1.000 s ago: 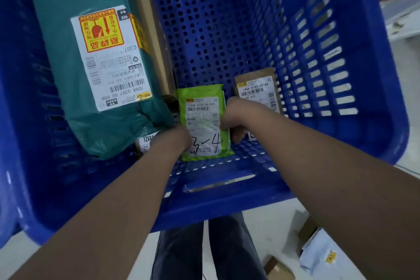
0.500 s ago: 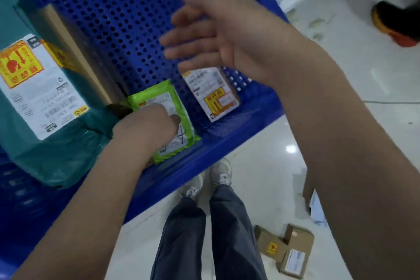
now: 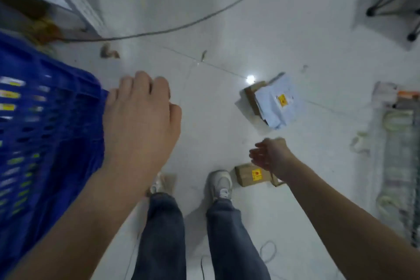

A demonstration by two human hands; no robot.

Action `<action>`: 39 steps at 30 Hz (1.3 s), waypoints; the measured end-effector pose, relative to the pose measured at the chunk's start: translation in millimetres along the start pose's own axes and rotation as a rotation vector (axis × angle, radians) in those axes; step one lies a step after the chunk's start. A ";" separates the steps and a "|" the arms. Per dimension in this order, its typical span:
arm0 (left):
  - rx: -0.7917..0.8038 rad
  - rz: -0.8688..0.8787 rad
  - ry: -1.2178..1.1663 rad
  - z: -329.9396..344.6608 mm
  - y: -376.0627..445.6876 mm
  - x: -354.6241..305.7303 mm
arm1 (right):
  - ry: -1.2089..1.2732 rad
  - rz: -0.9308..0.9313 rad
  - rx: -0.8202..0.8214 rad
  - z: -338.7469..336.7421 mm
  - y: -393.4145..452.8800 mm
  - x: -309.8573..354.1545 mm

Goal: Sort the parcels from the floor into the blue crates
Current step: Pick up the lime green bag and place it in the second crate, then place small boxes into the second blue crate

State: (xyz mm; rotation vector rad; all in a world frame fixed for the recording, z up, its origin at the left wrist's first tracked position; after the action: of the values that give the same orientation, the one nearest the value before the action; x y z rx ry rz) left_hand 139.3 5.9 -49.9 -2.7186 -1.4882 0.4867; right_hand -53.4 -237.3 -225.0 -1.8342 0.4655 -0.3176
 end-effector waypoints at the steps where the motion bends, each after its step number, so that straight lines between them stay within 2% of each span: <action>1: 0.182 0.018 -0.099 52.0 5.0 -13.7 | -0.110 0.060 -0.067 -26.4 24.2 -28.0; 3: 0.468 0.064 -0.129 145.0 1.8 -41.2 | -0.389 0.158 -0.106 -64.4 64.8 -77.3; 5: 0.717 0.130 -0.053 221.9 -10.1 -71.6 | -0.563 0.189 -0.045 -88.4 93.1 -111.8; 8: 0.965 0.171 -0.080 312.3 -27.6 -126.5 | -0.424 0.151 0.027 -126.9 133.7 -138.2; 10: 1.040 0.166 -0.099 362.8 -29.6 -157.6 | -0.251 0.165 0.000 -157.2 161.0 -151.9; 12: 1.089 0.078 -0.163 404.5 -28.0 -183.8 | -0.136 0.230 -0.018 -176.9 192.3 -169.7; 17: 1.052 -0.156 -0.411 498.5 -9.2 -236.3 | 0.048 0.280 0.042 -162.4 280.6 -169.7; 20: 1.061 -0.250 -0.428 545.8 -9.6 -238.0 | 0.239 0.264 0.059 -141.7 328.1 -153.3; 22: 1.052 -0.353 -0.446 570.9 -13.2 -228.0 | 0.328 0.277 0.034 -131.7 353.5 -147.8; 25: 1.021 -0.554 -0.551 594.4 -23.1 -218.5 | 0.287 0.253 -0.061 -129.9 379.6 -139.8; 28: 1.027 -0.723 -0.698 606.1 -38.8 -223.9 | 0.244 0.258 -0.069 -122.7 396.8 -140.8; 30: 1.021 -0.739 -0.722 609.3 -45.6 -225.4 | 0.160 0.233 -0.092 -122.2 400.1 -139.5; 34: 0.967 -0.761 -0.765 604.3 -49.8 -221.5 | -0.087 0.158 -0.239 -140.6 390.3 -134.6; 37: 0.880 -0.851 -0.869 584.5 -51.0 -217.8 | -0.072 0.177 -0.142 -136.4 377.6 -138.6; 39: 0.799 -0.911 -1.004 570.9 -48.3 -218.4 | 0.047 0.187 -0.074 -136.7 366.4 -138.4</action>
State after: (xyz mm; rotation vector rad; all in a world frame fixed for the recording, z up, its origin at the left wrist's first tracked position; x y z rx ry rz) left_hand -164.6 -229.1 -527.7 -0.9885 -1.8133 1.9133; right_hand -292.9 -384.2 -530.2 -1.8414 0.6838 -0.2186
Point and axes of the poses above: each hand's wrist, its own y-axis towards the middle knuckle, its own z-axis out of the palm, x = y × z, the point moved 10 cm from there along y, towards the middle knuckle, and after that the axes turned 15 degrees about z, right-handed, at the moved point
